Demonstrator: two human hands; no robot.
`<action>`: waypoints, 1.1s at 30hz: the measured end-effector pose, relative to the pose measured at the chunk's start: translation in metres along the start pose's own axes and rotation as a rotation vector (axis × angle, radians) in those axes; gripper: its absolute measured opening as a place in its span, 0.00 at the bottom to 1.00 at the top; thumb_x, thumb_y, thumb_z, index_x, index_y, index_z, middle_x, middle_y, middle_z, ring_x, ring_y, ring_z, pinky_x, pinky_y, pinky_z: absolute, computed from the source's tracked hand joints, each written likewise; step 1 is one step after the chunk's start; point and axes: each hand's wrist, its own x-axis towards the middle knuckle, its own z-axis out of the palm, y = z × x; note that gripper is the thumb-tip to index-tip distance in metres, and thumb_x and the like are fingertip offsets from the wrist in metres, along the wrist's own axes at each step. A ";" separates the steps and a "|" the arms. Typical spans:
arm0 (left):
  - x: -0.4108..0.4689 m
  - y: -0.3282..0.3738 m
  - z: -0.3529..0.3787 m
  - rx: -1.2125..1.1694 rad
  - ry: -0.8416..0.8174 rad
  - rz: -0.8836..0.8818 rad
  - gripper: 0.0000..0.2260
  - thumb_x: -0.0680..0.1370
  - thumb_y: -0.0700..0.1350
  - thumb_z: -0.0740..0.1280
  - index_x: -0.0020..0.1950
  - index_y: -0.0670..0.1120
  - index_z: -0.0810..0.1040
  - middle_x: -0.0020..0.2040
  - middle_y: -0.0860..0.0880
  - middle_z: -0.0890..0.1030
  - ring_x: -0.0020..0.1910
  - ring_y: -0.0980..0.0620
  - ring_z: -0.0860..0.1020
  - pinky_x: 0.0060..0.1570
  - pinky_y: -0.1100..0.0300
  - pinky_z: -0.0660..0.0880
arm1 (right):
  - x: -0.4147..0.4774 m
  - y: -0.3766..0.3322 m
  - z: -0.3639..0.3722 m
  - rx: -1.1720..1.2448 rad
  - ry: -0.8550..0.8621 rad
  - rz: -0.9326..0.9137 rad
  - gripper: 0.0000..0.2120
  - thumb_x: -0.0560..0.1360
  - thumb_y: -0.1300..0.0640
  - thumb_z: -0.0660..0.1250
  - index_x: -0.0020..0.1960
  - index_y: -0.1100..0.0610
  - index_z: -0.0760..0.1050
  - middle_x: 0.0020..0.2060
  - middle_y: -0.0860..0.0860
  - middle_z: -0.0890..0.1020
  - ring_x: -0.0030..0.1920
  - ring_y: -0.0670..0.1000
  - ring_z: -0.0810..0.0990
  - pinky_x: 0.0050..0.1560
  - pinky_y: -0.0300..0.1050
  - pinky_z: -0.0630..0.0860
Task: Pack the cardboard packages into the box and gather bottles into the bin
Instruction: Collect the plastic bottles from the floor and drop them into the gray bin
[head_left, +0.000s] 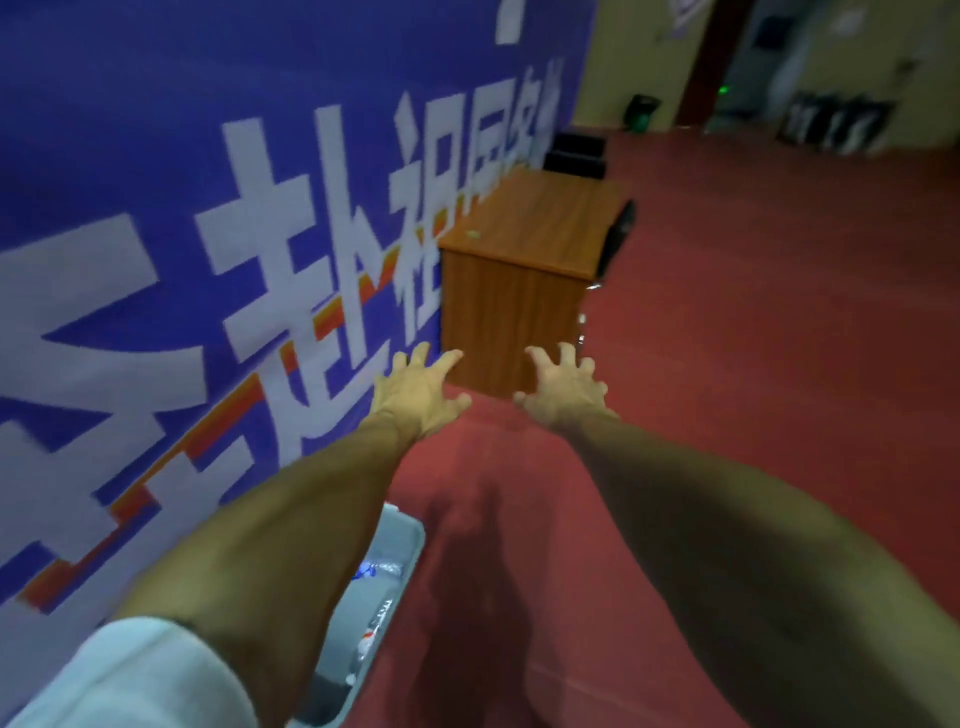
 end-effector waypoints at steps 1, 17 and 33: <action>0.001 0.022 0.002 0.005 -0.007 0.042 0.31 0.77 0.61 0.64 0.78 0.62 0.57 0.80 0.46 0.55 0.76 0.40 0.57 0.69 0.37 0.61 | -0.008 0.021 -0.007 0.001 0.012 0.036 0.32 0.78 0.43 0.66 0.78 0.42 0.57 0.76 0.54 0.57 0.72 0.62 0.60 0.68 0.66 0.65; -0.102 0.455 0.101 -0.047 -0.126 0.599 0.31 0.76 0.61 0.63 0.78 0.62 0.59 0.80 0.46 0.56 0.76 0.41 0.56 0.69 0.37 0.60 | -0.231 0.414 -0.089 -0.031 0.113 0.635 0.31 0.79 0.40 0.60 0.79 0.46 0.56 0.78 0.56 0.55 0.72 0.63 0.61 0.67 0.65 0.64; -0.221 0.772 0.212 -0.031 -0.301 1.096 0.29 0.77 0.59 0.63 0.77 0.62 0.59 0.80 0.44 0.52 0.78 0.40 0.51 0.70 0.34 0.58 | -0.436 0.678 -0.106 0.006 0.118 1.154 0.34 0.78 0.38 0.62 0.79 0.42 0.52 0.79 0.56 0.52 0.74 0.64 0.58 0.67 0.68 0.64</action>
